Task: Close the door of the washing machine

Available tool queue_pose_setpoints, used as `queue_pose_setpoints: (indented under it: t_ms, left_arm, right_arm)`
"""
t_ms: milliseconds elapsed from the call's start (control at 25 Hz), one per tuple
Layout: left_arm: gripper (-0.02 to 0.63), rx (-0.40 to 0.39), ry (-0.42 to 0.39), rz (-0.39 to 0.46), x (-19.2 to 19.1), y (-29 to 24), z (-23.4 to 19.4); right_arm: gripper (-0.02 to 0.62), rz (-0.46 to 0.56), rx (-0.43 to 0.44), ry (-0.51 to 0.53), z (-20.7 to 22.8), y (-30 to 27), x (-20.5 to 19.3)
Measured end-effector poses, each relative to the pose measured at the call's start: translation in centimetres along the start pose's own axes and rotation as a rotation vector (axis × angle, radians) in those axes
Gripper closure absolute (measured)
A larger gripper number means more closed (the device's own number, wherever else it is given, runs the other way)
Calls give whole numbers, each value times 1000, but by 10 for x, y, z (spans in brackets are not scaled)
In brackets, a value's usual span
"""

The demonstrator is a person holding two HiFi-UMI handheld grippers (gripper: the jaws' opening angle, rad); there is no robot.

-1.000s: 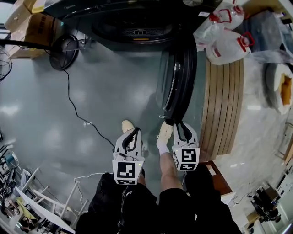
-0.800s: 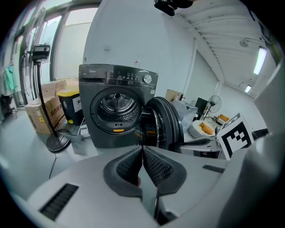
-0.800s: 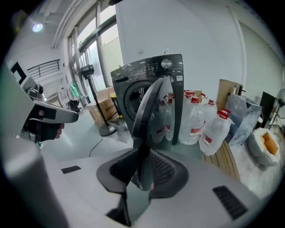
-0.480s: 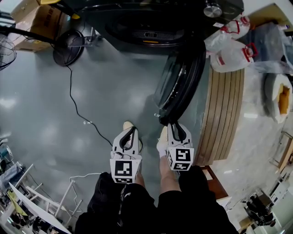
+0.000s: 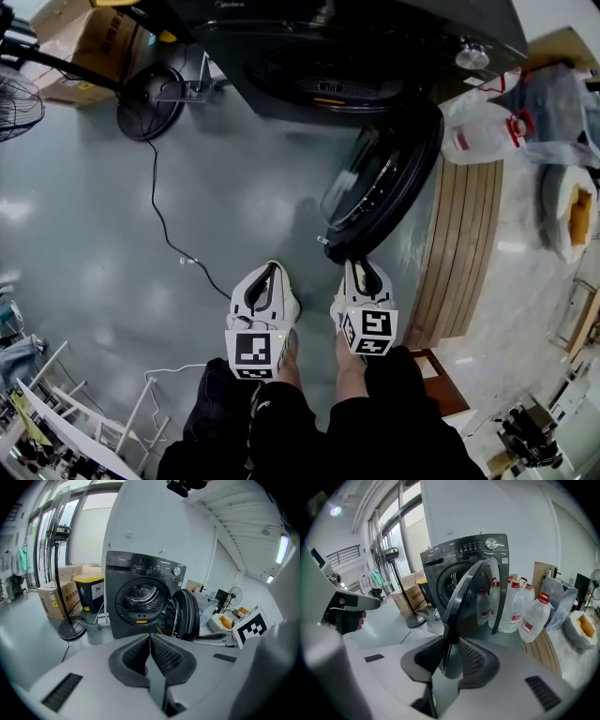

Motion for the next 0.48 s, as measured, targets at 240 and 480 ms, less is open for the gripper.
queue_pose_setpoints:
  t_ms: [240,480]
  left_arm:
    - [580,-17,-6,0,8,-6,-41]
    - [580,-23,-2,18,26,-10,-78]
  right_arm:
    - [482,-4,-28,-38,-34,-25,14]
    - [480,6,-48,-90,-57,-46,30]
Point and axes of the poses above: the fingertips, and each gripper's own axes: y backward along the fingers, z to its right, x out of its top, the point moved 9 cm from there along y, backward along the fingers, and after that the axes turned 1 degree about z, right-handed, at the moved point
